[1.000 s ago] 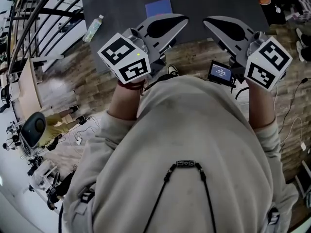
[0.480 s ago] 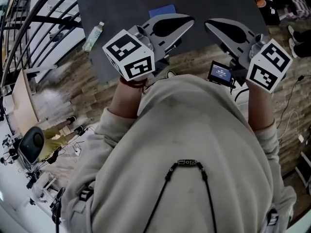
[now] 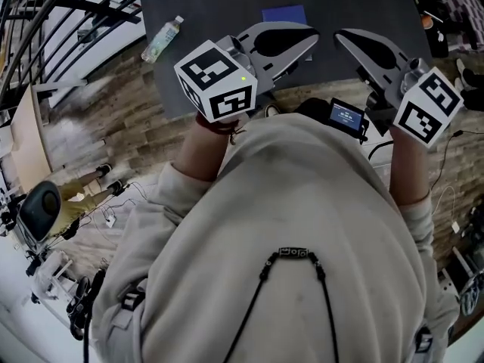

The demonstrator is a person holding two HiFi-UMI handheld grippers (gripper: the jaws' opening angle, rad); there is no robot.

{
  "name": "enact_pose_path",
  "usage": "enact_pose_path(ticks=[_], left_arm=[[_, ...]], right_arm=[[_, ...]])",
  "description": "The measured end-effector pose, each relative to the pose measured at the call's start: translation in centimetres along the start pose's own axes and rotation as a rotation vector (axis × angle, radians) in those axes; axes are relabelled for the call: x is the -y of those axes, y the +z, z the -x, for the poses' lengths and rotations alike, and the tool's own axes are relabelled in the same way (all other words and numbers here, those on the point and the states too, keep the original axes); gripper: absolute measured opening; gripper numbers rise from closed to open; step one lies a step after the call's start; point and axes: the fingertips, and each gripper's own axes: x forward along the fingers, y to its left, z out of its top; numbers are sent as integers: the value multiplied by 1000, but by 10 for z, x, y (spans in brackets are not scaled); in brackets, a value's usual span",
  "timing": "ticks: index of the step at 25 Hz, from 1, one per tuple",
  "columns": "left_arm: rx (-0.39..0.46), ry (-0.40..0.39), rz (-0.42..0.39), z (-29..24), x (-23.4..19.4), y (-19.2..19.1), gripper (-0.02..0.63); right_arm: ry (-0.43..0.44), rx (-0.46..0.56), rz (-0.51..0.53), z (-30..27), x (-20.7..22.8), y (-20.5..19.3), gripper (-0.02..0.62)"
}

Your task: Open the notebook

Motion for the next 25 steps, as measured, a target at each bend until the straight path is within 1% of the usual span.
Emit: enact_pose_path(ticks=[3,6,10,13,16,18,22,25], left_arm=[[3,24,4,17,-20,-9,6],[19,71,-2,28,-32,-13,6],[43,141,-4,46,-49,-9,6],[58,177,1,54,-61,2,6],[69,201,1,53,-77,25,6],[77,221,16,47,-86,34,6],[93,235,14,30,-97,39,6],[90,257,30,26,-124,31,6]], right_arm=[[32,-29,0,-29,5,-6,15],[65,-34,6,-42,7,-11,15],[120,-52,31,-62,4,-10,15],[150,-66,40,-76,5,1,15],[173,-80,50,-91,14,28,15],[193,-96,46,-97,24,39,15],[209,-107,35,-96,49,45,15],[226,-105,20,-110,71,36,15]])
